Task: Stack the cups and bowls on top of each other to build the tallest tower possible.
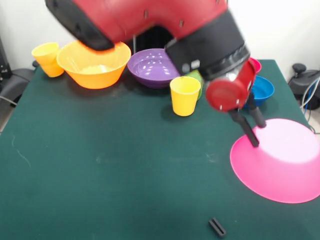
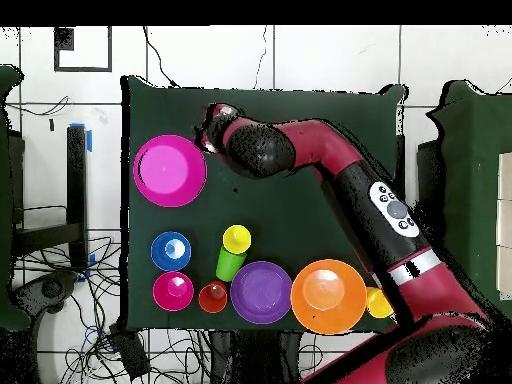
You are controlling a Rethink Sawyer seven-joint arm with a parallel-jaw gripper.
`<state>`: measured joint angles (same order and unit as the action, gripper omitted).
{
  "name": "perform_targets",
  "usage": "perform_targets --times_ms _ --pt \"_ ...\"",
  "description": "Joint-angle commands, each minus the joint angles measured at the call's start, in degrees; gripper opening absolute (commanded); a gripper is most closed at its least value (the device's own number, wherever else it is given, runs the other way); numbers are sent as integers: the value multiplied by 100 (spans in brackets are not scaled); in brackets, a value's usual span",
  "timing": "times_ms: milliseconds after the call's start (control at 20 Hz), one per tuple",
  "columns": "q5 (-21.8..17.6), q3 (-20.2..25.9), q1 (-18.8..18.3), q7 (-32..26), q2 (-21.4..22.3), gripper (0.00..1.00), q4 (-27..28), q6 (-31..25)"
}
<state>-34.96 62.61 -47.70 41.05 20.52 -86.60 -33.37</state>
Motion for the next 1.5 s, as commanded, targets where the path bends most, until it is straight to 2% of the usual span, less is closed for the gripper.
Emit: perform_targets --times_ms 50,250,400,550,600,800,1000,1250,1500 --pt "305 -1074 533 2375 1684 100 -803 -165" --pt "380 -1711 1004 3595 2547 100 -1342 326" --pt "345 -2596 1691 4737 3126 100 -1557 488" --pt "276 -3347 2323 5591 3439 100 -1636 542" --pt "182 -3679 2640 6011 3538 100 -1630 554" --pt "79 -4529 3488 7086 3655 100 -1601 469" --pt "48 -4963 3901 7676 3582 100 -1417 312" --pt "84 -5160 4274 8175 3555 100 -1412 273" --pt "114 -5306 4615 8628 3366 100 -1184 273"
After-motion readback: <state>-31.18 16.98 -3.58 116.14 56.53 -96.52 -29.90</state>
